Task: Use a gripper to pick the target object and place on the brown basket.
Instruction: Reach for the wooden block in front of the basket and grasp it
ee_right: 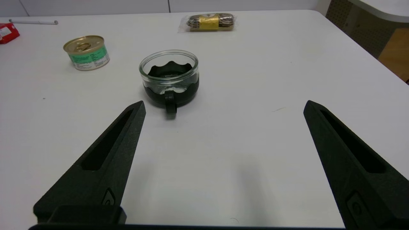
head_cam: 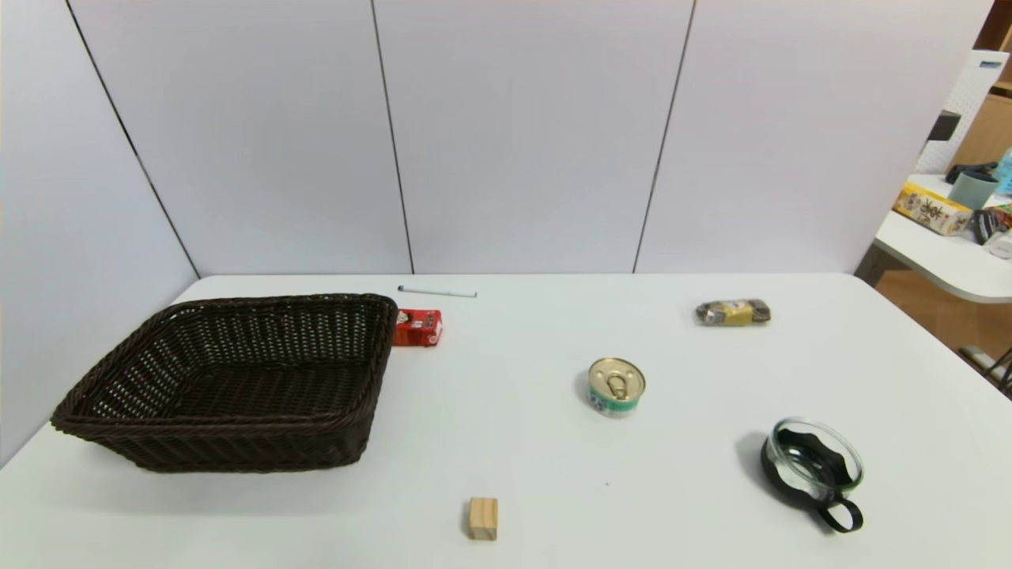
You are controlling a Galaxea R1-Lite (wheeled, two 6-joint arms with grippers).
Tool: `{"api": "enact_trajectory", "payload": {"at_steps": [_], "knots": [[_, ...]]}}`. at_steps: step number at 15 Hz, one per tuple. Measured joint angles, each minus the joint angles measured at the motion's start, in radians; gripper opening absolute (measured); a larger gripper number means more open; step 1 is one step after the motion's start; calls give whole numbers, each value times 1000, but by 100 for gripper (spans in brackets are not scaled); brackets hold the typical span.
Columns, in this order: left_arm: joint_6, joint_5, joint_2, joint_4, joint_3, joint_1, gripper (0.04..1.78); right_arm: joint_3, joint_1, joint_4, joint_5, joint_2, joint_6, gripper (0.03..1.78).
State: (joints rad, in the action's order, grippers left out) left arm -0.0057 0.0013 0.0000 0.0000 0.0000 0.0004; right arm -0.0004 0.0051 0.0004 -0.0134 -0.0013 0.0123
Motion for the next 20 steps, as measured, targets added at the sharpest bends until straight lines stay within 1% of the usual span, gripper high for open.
{"api": "enact_trajectory", "payload": {"at_steps": [12,14,16,18,20], "knots": [[3,-3,0,0,-8,0,169,-1,0,0,0,0,1,171],[1,-3,7,0,-47,0,169,-1,0,0,0,0,1,171],[6,-6,34,0,-116,0,169,-1,0,0,0,0,1,171],[10,-12,81,-1,-210,0,169,-1,0,0,0,0,1,171],[18,-16,158,1,-335,-9,169,-1,0,0,0,0,1,171]]}}
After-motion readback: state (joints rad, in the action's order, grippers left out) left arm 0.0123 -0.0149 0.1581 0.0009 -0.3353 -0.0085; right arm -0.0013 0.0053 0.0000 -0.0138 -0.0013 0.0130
